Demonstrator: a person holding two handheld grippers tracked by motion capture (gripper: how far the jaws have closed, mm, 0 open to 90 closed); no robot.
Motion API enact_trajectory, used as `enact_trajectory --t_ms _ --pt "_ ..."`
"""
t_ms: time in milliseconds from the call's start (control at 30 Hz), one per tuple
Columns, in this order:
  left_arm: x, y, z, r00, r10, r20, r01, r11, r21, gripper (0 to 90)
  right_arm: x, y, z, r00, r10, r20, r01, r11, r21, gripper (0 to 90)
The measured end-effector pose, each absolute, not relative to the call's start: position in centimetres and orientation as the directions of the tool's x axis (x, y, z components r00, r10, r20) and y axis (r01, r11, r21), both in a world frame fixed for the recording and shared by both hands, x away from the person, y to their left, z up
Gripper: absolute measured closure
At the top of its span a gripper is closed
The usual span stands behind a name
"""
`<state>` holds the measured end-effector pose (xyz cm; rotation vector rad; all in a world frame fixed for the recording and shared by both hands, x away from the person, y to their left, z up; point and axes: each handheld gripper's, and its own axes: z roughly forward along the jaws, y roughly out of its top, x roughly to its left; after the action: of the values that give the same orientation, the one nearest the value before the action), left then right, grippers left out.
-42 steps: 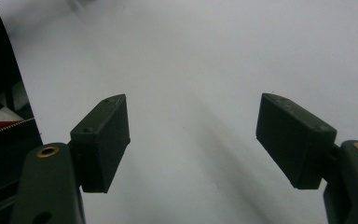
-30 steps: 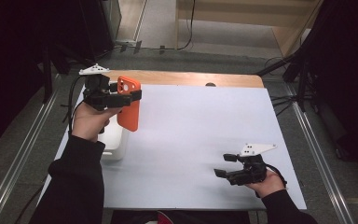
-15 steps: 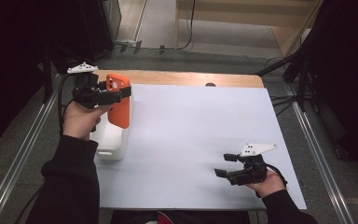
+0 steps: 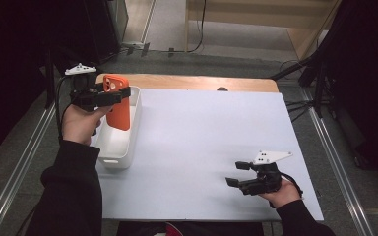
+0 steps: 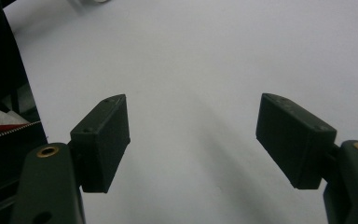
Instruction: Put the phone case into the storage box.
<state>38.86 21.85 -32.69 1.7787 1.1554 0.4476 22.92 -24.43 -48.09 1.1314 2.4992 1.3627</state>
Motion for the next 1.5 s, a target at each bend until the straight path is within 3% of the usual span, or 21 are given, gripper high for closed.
enact_trajectory --t_ms 1500 --pt "46.1 20.7 -33.4 0.427 0.897 -0.116 0.509 -0.133 0.850 16.2 23.0 -24.6 -47.9 -0.721 0.638 0.271 0.563 0.311 0.766 24.7"
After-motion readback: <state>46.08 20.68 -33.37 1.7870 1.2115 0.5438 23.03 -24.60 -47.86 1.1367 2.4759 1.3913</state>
